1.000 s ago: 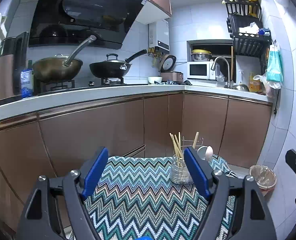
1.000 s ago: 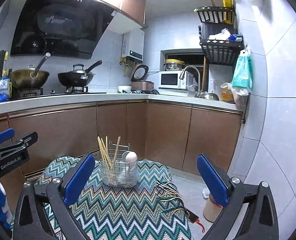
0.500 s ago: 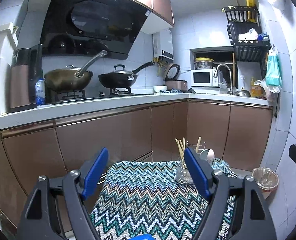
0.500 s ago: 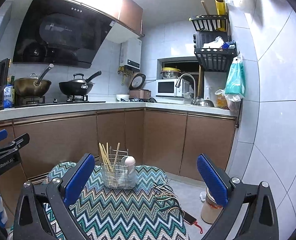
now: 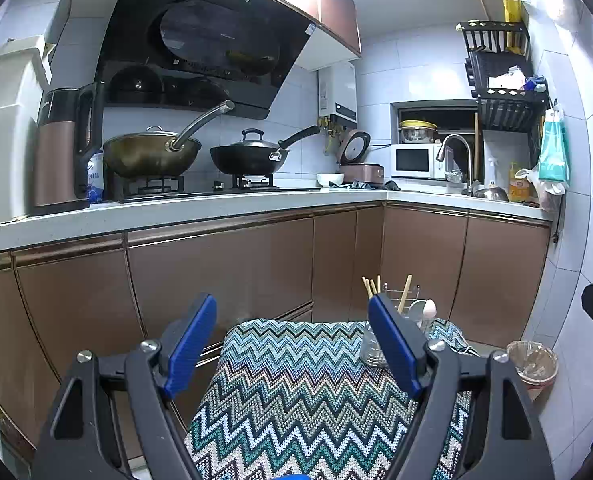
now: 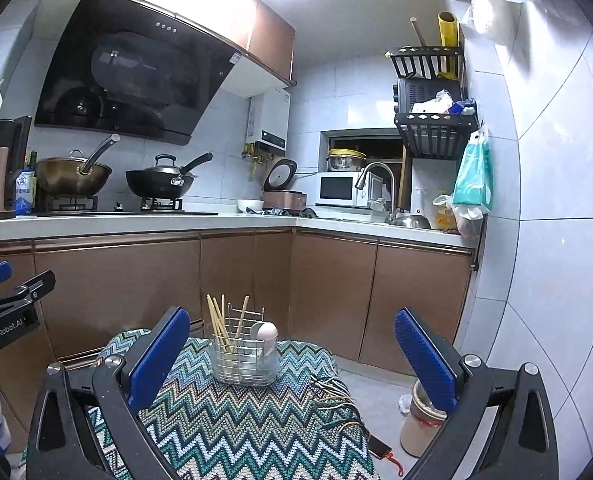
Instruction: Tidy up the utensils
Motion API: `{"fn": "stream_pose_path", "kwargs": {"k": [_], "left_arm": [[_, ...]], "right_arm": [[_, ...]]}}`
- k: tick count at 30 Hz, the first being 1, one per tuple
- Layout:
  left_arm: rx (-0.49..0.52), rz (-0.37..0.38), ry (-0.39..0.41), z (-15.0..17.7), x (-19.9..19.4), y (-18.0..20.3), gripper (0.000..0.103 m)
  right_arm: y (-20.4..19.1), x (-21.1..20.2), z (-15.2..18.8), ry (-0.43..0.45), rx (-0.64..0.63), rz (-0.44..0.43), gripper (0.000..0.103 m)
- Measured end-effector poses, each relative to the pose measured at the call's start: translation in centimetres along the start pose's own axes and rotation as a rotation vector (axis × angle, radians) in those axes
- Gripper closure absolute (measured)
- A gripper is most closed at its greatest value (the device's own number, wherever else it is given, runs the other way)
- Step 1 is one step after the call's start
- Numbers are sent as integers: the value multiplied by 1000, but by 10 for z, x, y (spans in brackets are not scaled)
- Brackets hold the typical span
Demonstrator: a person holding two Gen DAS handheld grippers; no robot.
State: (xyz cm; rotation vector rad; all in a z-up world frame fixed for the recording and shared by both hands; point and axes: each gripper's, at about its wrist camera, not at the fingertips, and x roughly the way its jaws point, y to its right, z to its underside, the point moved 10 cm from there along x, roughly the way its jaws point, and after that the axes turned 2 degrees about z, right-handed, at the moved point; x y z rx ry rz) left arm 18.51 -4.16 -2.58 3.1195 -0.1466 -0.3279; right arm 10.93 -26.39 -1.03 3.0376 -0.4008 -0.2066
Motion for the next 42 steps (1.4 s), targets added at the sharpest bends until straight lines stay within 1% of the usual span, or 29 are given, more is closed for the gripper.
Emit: {"fn": "stream_pose_path", "kwargs": {"k": [16, 32, 42], "left_arm": [[-13, -7, -8, 7, 0, -8, 26], [-1, -6, -24, 12, 3, -4, 26], [10, -3, -27, 13, 2, 1, 26]], "right_arm": [[-8, 0, 0, -6, -4, -7, 0], [-5, 9, 8, -31, 0, -12, 0], [-5, 10, 9, -32, 1, -12, 0]]}}
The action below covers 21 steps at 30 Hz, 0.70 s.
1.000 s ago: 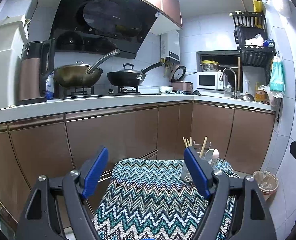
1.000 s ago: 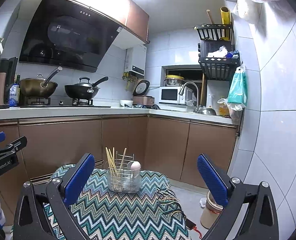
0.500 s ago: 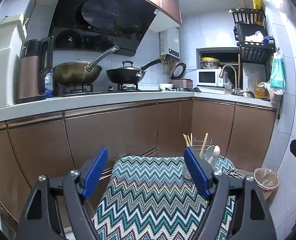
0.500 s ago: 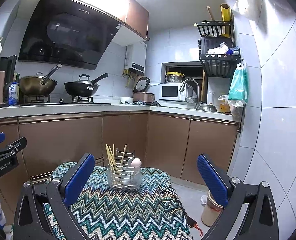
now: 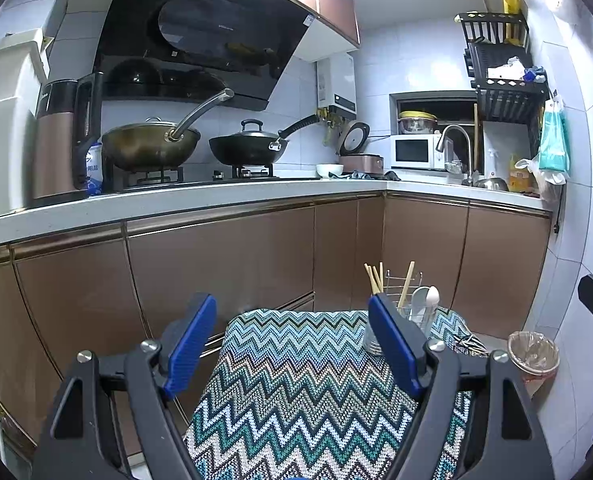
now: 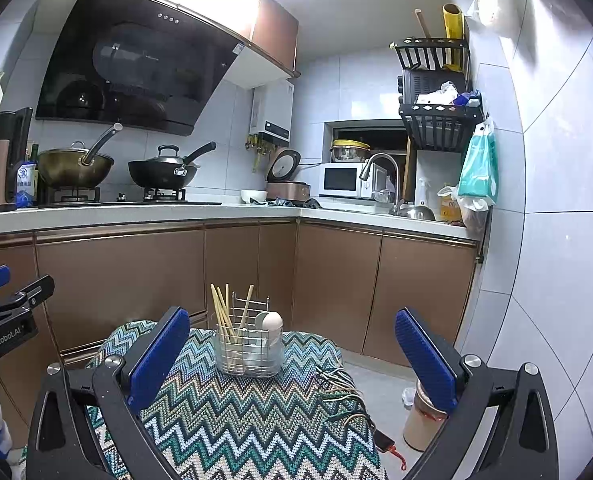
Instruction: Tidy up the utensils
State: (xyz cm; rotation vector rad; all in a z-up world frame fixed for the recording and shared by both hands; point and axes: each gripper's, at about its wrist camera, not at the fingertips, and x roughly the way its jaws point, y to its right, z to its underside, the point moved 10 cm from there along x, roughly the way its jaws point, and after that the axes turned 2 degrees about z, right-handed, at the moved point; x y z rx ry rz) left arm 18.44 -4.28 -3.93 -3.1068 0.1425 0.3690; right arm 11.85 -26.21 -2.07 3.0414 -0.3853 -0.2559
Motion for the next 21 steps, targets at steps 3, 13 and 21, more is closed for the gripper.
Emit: {"fn": "stream_pose_path", "kwargs": {"k": [3, 13, 21], "left_arm": [[3, 3, -1, 0, 1, 1, 26], [8, 3, -1, 0, 0, 2, 26], [19, 5, 8, 0, -2, 4, 26]], "right_arm": [[0, 0, 0, 0, 0, -1, 0], [1, 2, 3, -3, 2, -1, 0], [2, 4, 5, -4, 2, -2, 0]]}}
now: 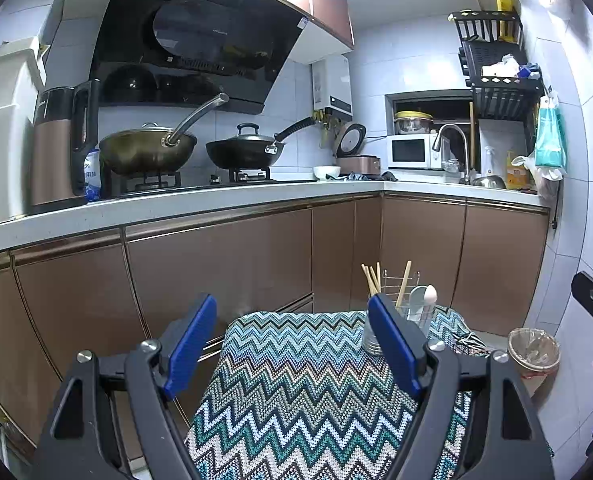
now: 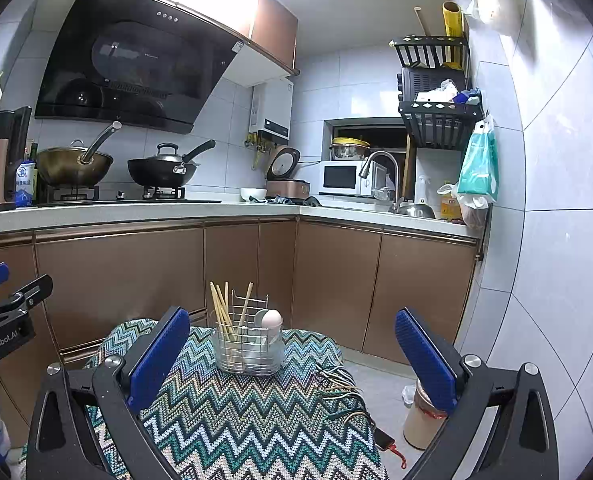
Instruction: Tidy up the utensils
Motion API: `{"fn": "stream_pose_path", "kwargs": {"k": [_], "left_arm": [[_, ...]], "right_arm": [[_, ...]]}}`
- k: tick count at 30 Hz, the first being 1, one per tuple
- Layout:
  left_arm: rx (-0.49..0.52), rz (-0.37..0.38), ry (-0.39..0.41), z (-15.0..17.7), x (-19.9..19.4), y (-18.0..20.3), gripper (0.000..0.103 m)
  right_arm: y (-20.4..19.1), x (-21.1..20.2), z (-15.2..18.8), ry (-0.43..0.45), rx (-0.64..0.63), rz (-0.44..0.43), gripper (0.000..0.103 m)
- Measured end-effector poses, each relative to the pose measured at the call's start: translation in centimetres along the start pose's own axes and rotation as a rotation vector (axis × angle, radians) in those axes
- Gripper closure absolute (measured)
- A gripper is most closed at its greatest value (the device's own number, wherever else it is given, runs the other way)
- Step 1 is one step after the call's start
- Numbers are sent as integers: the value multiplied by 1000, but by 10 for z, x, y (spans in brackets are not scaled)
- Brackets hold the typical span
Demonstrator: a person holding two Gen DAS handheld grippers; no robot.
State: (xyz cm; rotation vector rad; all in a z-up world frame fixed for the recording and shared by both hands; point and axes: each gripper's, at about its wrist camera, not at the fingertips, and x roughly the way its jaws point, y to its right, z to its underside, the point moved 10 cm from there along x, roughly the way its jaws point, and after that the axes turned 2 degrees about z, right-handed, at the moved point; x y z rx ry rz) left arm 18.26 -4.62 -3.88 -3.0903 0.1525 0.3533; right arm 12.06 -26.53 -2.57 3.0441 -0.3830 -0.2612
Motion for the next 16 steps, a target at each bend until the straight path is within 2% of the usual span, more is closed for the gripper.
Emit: {"fn": "stream_pose_path", "kwargs": {"k": [16], "left_arm": [[0, 9, -17, 3, 3, 1, 26]], "right_arm": [[1, 0, -1, -1, -1, -1, 0]]}}
